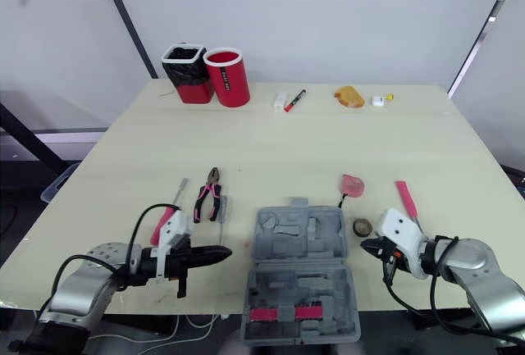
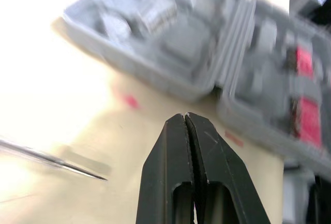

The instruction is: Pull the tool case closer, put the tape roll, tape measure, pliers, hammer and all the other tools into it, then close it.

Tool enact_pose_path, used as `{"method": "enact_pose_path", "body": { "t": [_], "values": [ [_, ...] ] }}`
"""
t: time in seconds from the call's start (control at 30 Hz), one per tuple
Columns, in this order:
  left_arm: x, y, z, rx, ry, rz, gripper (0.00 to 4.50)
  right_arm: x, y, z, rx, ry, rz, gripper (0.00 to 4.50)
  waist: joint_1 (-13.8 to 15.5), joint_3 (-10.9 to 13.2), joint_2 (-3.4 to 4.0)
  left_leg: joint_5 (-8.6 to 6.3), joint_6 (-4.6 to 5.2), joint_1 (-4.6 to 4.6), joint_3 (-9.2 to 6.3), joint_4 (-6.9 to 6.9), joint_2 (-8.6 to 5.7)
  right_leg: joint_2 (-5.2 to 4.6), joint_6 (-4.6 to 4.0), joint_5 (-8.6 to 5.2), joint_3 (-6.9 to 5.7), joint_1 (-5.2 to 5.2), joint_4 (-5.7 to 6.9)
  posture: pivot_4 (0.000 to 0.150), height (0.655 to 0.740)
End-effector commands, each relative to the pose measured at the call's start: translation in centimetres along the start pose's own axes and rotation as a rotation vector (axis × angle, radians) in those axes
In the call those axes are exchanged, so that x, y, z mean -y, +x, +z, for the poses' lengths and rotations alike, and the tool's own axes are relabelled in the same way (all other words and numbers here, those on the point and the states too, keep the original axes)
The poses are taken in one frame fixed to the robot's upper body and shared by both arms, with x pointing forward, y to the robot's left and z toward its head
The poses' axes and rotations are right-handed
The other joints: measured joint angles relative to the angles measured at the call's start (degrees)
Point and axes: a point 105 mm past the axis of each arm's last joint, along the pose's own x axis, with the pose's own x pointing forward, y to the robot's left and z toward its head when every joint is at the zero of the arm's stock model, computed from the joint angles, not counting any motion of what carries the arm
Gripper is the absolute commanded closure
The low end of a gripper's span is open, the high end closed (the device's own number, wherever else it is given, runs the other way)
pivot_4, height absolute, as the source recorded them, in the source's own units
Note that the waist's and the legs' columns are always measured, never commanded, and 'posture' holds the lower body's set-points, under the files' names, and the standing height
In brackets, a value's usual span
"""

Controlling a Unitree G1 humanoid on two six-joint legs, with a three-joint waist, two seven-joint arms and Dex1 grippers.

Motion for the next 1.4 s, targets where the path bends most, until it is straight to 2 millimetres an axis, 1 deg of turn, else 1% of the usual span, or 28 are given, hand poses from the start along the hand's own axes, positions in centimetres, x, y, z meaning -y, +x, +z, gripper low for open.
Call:
{"method": "enact_pose_path", "body": {
  "t": [0.03,0.07,0.13,0.2,0.23,0.27,0.3,0.37,0.43,0.53,0.63,0.73,0.77,0.87,0.9,0.93,0.97,1.0,1.07,1.17,1.2,1.33,1.4],
  "values": [
    [-0.1,-3.3,1.8,0.133,-0.013,0.074,3.91,0.8,-3.0,1.2,0.102,-0.005,-0.075,4.0,-0.1,0.0,-0.01,0.0,0.0,0.0,0.0,0.0,0.03,0.01,0.0,0.0,0.0,0.0,0.0,0.15,0.74],
    [0.0,-3.8,1.6,0.129,-0.016,0.091,3.58,0.9,-3.7,1.0,0.103,-0.006,-0.098,3.66,-0.1,0.0,0.01,0.0,0.0,0.01,0.0,0.0,0.05,0.0,-0.01,-0.01,-0.01,0.0,0.0,0.15,0.74],
    [-0.1,-5.4,1.3,0.131,-0.031,0.15,2.71,0.7,-5.7,0.4,0.102,0.007,-0.13,2.77,0.0,0.0,0.01,0.0,0.0,0.09,0.02,0.0,0.03,0.0,-0.11,-0.06,0.0,0.06,0.0,0.15,0.74],
    [-0.4,-7.1,0.7,0.122,-0.053,0.205,2.35,0.8,-7.6,0.0,0.098,0.025,-0.173,2.32,0.3,0.0,0.0,0.0,0.0,0.09,0.03,0.0,0.03,0.0,-0.22,-0.13,0.0,0.06,0.0,0.15,0.74],
    [-0.3,-7.9,0.4,0.108,-0.059,0.223,1.81,0.9,-8.4,-0.2,0.093,0.032,-0.189,1.82,0.3,0.0,0.01,0.0,-0.01,0.19,0.03,-0.01,0.05,0.0,-0.23,-0.15,0.0,0.16,-0.02,0.15,0.74],
    [-0.4,-8.7,0.0,0.099,-0.072,0.248,1.42,0.9,-9.3,-0.3,0.092,0.046,-0.209,1.45,0.5,0.0,0.0,-0.01,-0.01,0.2,0.06,-0.04,0.05,0.0,-0.24,-0.16,0.01,0.16,-0.06,0.15,0.74],
    [-0.5,-9.4,-0.2,0.092,-0.079,0.269,0.99,0.9,-9.9,-0.4,0.091,0.058,-0.22,0.99,0.5,0.0,0.0,-0.01,-0.01,0.22,0.07,-0.05,0.05,0.0,-0.24,-0.16,0.02,0.18,-0.08,0.15,0.74],
    [-0.7,-10.3,-0.4,0.086,-0.084,0.305,0.04,0.8,-10.9,-0.7,0.076,0.065,-0.236,0.03,0.7,0.0,0.01,-0.01,-0.01,0.26,0.14,-0.06,0.08,0.0,-0.22,-0.18,0.06,0.19,-0.11,0.15,0.74],
    [-0.6,-10.5,-0.5,0.077,-0.086,0.308,0.04,0.9,-11.6,-1.1,0.06,0.071,-0.252,0.03,0.8,0.0,0.01,-0.02,-0.02,0.49,0.22,-0.06,0.2,-0.06,-0.04,-0.3,0.12,0.26,-0.11,0.15,0.74],
    [-0.3,-10.0,-0.1,0.072,-0.093,0.293,0.04,1.1,-12.0,-1.5,0.04,0.061,-0.266,0.03,0.9,0.0,0.01,-0.02,-0.03,0.58,0.39,-0.06,0.33,-0.14,-0.02,-0.3,0.19,0.26,-0.09,0.15,0.74],
    [-0.5,-9.2,1.2,0.093,-0.085,0.287,0.04,1.6,-11.5,-1.0,0.028,0.029,-0.272,0.03,0.9,0.0,0.03,-0.02,-0.03,0.58,0.41,-0.06,0.37,-0.16,-0.02,-0.3,0.19,0.26,-0.09,0.15,0.74],
    [-0.1,-8.3,2.4,0.08,-0.012,0.245,0.04,2.0,-10.4,-0.5,-0.034,-0.026,-0.255,0.03,0.9,0.0,0.04,-0.02,-0.03,0.58,0.45,-0.07,0.36,-0.16,-0.14,-0.23,0.2,0.25,-0.08,0.15,0.74],
    [0.1,-7.9,2.8,0.078,0.008,0.221,0.04,2.1,-9.8,-0.1,-0.055,-0.047,-0.233,0.03,0.8,0.0,0.04,-0.02,-0.03,0.58,0.45,-0.09,0.36,-0.16,-0.21,-0.19,0.2,0.24,-0.09,0.15,0.74],
    [0.6,-6.7,5.2,0.191,0.05,0.153,0.04,2.4,-7.7,1.0,-0.156,-0.117,-0.151,0.03,0.7,0.1,0.08,-0.02,-0.02,0.58,0.59,-0.16,0.37,-0.11,-0.26,-0.18,0.31,0.23,-0.09,0.15,0.74],
    [1.0,-6.2,5.9,0.224,0.08,0.114,0.04,3.0,-7.1,1.2,-0.211,-0.154,-0.161,0.03,0.6,0.1,0.09,-0.02,-0.02,0.59,0.61,-0.16,0.36,-0.1,-0.27,-0.17,0.32,0.24,-0.1,0.15,0.74],
    [1.7,-5.7,6.4,0.237,0.108,0.034,0.04,3.6,-6.4,1.6,-0.252,-0.194,-0.169,0.03,0.7,0.1,0.07,-0.02,-0.02,0.62,0.67,-0.16,0.36,-0.11,-0.27,-0.17,0.37,0.21,-0.1,0.15,0.74],
    [2.2,-5.4,6.7,0.233,0.114,-0.023,0.04,3.9,-5.8,1.8,-0.275,-0.197,-0.157,0.03,0.7,0.0,0.0,-0.02,-0.01,0.56,0.64,-0.16,0.35,-0.1,-0.27,-0.17,0.34,0.2,-0.1,0.15,0.74],
    [2.4,-5.1,7.1,0.24,0.123,-0.061,0.04,3.9,-5.2,2.1,-0.291,-0.2,-0.13,0.03,0.7,0.0,0.02,-0.02,-0.02,0.6,0.67,-0.16,0.33,-0.05,-0.28,-0.16,0.35,0.2,-0.11,0.15,0.74],
    [2.8,-4.2,8.1,0.261,0.144,-0.141,0.04,3.8,-3.3,2.6,-0.334,-0.229,-0.036,0.03,0.8,0.1,0.03,-0.02,-0.02,0.55,0.68,-0.17,0.31,-0.05,-0.29,-0.16,0.36,0.09,-0.13,0.15,0.74],
    [3.4,-3.1,8.4,0.25,0.214,-0.227,0.04,4.4,-1.1,2.6,-0.406,-0.281,0.026,0.03,0.9,0.1,0.05,-0.02,-0.01,0.47,0.65,-0.19,0.17,-0.02,-0.3,-0.16,0.34,0.02,-0.17,0.15,0.74],
    [3.4,-2.9,8.4,0.248,0.225,-0.237,0.04,4.5,-0.8,2.5,-0.425,-0.299,0.039,0.03,1.0,0.1,0.05,-0.02,-0.01,0.4,0.63,-0.21,0.14,-0.03,-0.31,-0.15,0.34,-0.02,-0.19,0.15,0.74],
    [3.7,-1.7,8.8,0.272,0.24,-0.265,0.04,4.9,2.4,2.4,-0.468,-0.299,0.102,0.03,0.4,0.1,0.01,-0.06,0.07,-0.09,0.58,-0.2,0.06,-0.01,-0.27,-0.12,0.35,-0.23,-0.41,0.15,0.74],
    [3.7,-1.5,8.9,0.283,0.244,-0.265,0.04,5.5,3.1,1.7,-0.516,-0.314,0.117,0.03,0.4,0.1,0.01,-0.06,0.08,-0.1,0.57,-0.2,0.06,0.0,-0.27,-0.12,0.35,-0.22,-0.45,0.15,0.74]
  ]
}}
